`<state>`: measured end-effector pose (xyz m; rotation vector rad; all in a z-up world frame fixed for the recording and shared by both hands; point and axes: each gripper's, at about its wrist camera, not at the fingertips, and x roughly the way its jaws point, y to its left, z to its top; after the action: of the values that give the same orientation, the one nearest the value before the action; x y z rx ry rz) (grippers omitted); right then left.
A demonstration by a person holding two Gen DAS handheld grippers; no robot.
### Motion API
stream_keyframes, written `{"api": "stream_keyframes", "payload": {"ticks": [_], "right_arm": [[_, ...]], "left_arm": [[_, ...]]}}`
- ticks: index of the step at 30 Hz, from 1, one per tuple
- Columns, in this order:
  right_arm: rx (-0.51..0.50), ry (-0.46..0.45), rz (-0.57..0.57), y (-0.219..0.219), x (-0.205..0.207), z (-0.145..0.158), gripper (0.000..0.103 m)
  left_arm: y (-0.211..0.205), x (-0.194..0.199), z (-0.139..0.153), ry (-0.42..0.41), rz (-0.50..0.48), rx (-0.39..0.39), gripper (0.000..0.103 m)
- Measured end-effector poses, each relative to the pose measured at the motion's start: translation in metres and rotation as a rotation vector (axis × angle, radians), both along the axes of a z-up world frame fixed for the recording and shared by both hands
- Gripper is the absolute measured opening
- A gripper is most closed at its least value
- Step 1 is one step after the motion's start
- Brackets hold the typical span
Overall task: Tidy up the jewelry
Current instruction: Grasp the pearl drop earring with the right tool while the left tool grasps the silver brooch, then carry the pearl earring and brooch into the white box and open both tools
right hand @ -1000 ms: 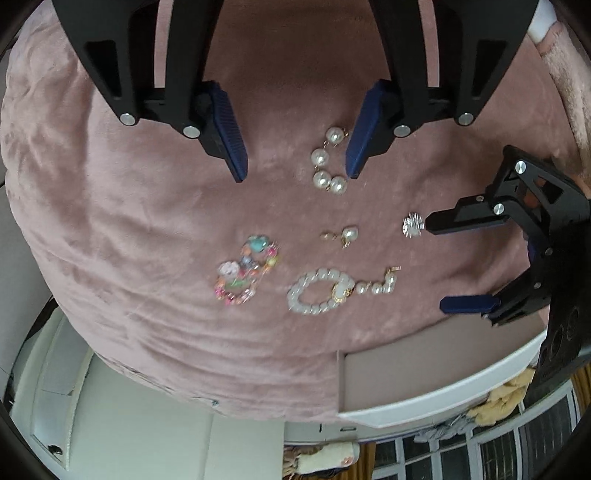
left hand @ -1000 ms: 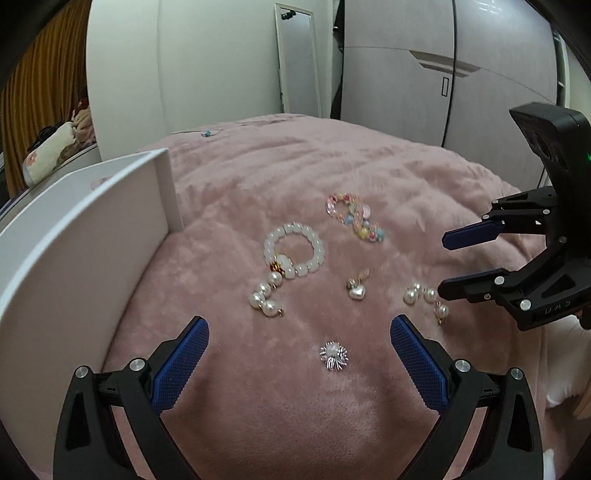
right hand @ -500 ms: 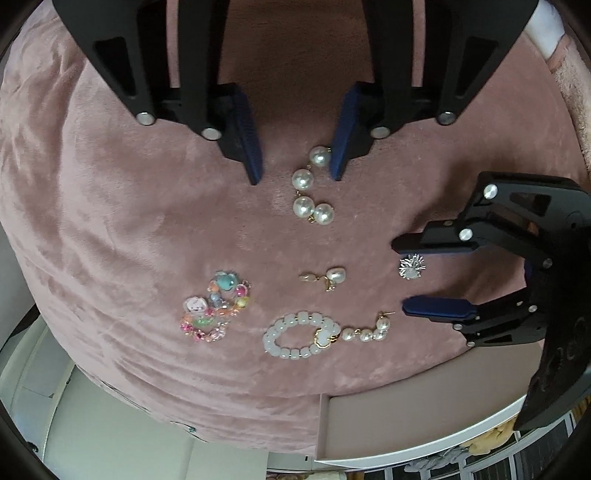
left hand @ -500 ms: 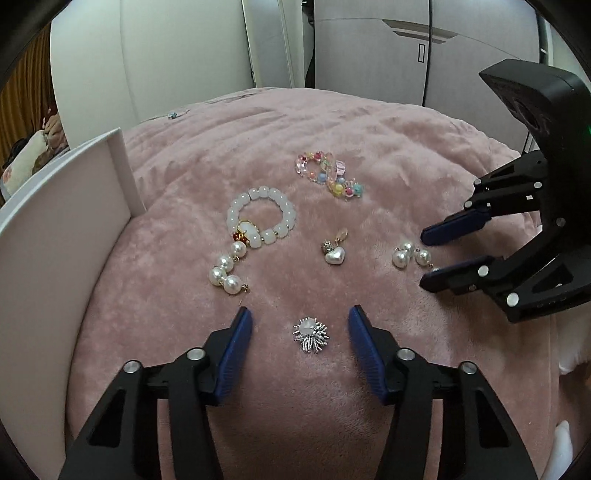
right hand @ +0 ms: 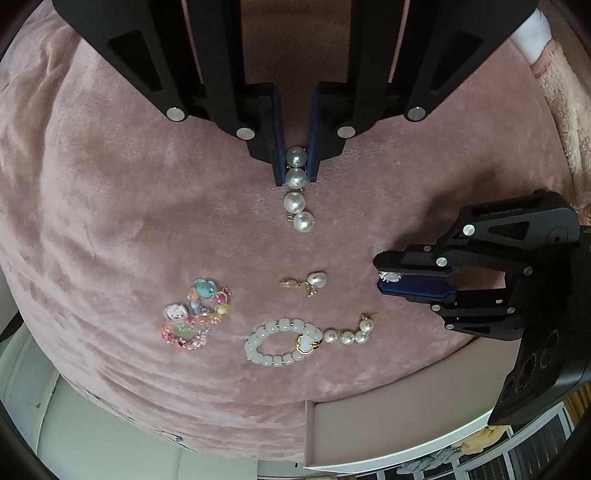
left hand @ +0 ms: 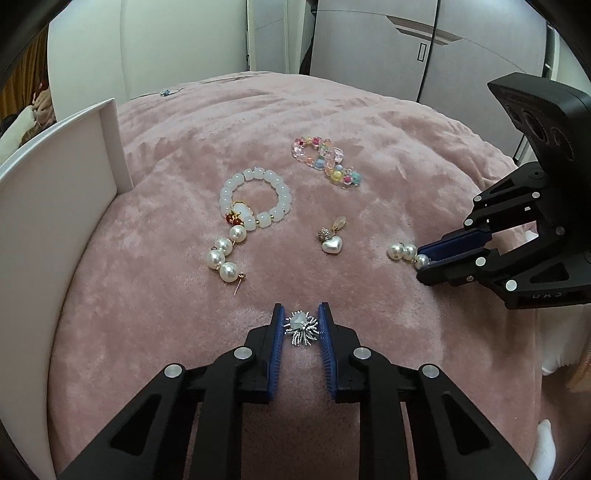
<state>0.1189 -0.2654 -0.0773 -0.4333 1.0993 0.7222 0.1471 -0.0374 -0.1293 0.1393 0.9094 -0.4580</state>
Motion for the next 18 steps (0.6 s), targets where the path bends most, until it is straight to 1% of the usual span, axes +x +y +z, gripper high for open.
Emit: {"api": "stream_keyframes", "payload": {"ticks": [8,15,18], "right_arm": [[0.029,-0.012,0.007,0.005,-0.002,0.008,0.012],[0.052,-0.036,0.015,0.016,0.001,0.022,0.012],[0.086,-0.047,0.002,0.022,0.004,0.035,0.012]], "left_arm": [[0.005,-0.003,0.011,0.000,0.006,-0.026,0.023],[0.014,-0.006,0.033,-0.039,0.032,-0.045,0.023],[0.022,-0.005,0.045,-0.054,0.049,-0.061,0.023]]}}
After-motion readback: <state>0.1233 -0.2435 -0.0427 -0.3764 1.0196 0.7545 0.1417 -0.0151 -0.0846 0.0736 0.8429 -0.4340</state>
